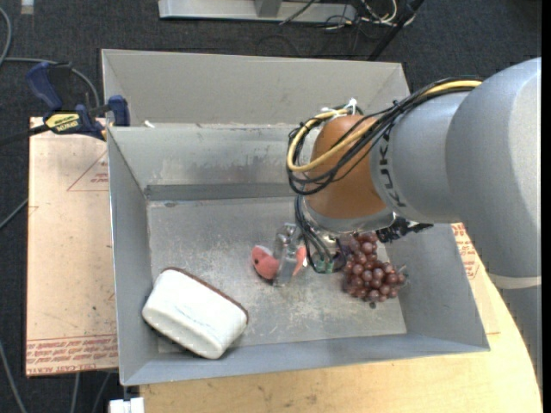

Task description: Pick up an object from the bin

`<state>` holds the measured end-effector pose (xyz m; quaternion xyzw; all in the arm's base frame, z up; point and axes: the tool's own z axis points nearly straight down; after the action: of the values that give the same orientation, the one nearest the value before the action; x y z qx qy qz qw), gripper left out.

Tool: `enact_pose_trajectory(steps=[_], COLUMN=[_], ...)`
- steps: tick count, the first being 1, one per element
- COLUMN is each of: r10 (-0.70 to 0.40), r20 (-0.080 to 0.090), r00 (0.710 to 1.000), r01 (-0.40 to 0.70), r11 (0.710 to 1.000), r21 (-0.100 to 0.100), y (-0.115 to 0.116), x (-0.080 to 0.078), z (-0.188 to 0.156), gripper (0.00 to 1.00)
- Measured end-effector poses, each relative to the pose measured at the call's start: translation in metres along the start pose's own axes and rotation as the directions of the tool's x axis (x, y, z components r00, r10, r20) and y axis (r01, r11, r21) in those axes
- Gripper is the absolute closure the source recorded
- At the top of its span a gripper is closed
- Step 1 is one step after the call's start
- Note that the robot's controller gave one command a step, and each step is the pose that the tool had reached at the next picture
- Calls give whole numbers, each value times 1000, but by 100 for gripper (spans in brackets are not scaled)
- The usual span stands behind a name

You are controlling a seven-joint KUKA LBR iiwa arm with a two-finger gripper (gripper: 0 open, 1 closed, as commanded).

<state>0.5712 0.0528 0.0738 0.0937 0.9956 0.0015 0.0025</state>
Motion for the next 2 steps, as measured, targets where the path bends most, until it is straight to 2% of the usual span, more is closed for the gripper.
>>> enact_pose_trajectory(steps=[1,2], r10=[55,55], r20=[9,3], r00=[998,998], r01=[-55,-55], r11=[998,998], r21=[-4,-2], y=[12,12], x=[-19,-18], z=[-82,-78], gripper=[0,0])
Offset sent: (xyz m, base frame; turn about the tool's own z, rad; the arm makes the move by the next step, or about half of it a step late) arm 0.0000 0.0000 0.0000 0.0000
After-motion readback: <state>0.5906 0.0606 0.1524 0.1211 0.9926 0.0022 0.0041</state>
